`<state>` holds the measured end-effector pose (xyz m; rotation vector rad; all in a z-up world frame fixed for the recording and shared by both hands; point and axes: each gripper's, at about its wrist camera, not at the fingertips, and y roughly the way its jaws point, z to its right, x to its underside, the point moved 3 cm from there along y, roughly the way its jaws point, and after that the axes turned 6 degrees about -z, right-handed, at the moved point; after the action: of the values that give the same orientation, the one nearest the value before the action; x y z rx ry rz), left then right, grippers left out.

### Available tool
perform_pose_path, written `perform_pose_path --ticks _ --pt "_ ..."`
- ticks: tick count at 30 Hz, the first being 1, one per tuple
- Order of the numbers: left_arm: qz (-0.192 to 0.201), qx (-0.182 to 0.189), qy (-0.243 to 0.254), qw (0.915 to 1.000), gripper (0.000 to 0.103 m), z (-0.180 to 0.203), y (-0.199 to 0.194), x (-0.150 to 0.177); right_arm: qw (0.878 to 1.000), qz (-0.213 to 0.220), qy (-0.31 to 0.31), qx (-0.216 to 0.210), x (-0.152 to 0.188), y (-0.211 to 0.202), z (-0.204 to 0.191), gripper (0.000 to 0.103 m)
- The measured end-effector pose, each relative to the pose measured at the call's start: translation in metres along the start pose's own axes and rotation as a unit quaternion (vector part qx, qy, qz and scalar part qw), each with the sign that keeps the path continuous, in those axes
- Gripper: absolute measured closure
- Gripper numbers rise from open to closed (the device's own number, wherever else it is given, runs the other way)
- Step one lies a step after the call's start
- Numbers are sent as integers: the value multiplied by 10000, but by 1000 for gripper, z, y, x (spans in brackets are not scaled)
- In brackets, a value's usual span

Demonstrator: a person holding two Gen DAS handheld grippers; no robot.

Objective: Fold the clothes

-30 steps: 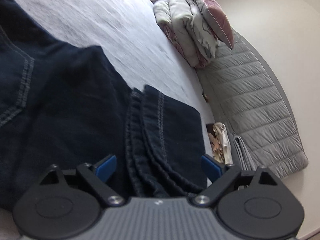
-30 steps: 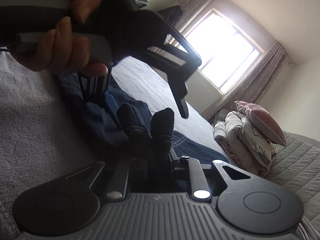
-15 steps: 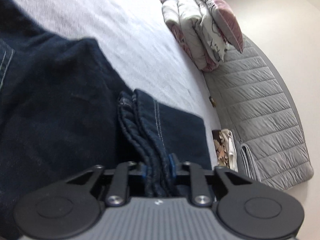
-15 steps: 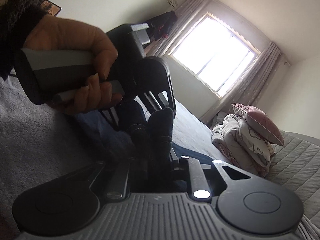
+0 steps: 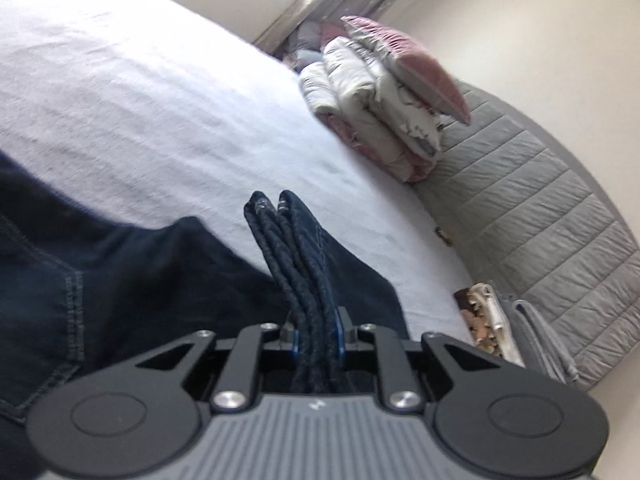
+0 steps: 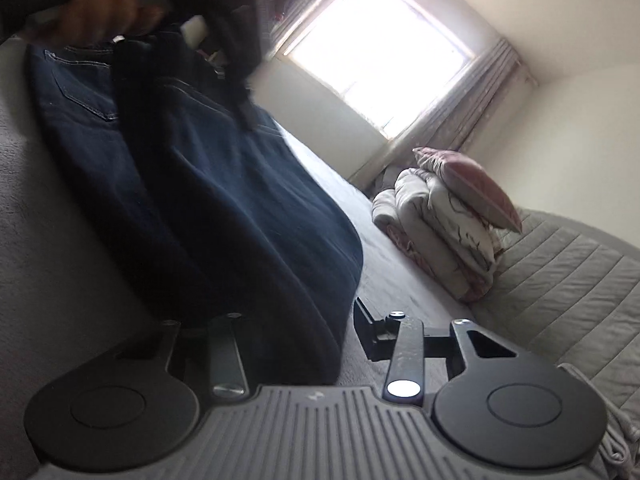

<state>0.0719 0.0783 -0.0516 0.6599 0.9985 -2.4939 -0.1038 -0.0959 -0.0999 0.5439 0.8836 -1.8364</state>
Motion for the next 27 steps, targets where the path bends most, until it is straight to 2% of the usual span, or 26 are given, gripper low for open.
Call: perform_pose_path --ticks 4,11,14,16,19,22,27 --pt "-140 -186 -35 9997 87 -14 5 1 9999 -15 -106 -37 1 0 -4 59" --pt "-262 -527 183 9981 84 -25 14 5 9989 -174 -109 -415 0 -6 -5 59" --pt "-288 -796 483 9952 72 -25 15 10 9975 -333 -152 -605 -4 -11 -4 59" --pt "-266 -1001 721 9920 60 -24 13 13 9960 -455 -124 -754 -8 -10 1 57" --pt "-220 -1167 960 9883 50 -22 7 15 9914 -763 36 -1063 -15 -8 9 57" --pt "-124 -1222 1118 9861 41 -18 -1 13 9852 -1084 148 -1321 -23 -8 16 54" --pt "69 -1045 1273 9863 32 -3 -12 8 9703 -1452 441 -1882 -36 -15 28 51"
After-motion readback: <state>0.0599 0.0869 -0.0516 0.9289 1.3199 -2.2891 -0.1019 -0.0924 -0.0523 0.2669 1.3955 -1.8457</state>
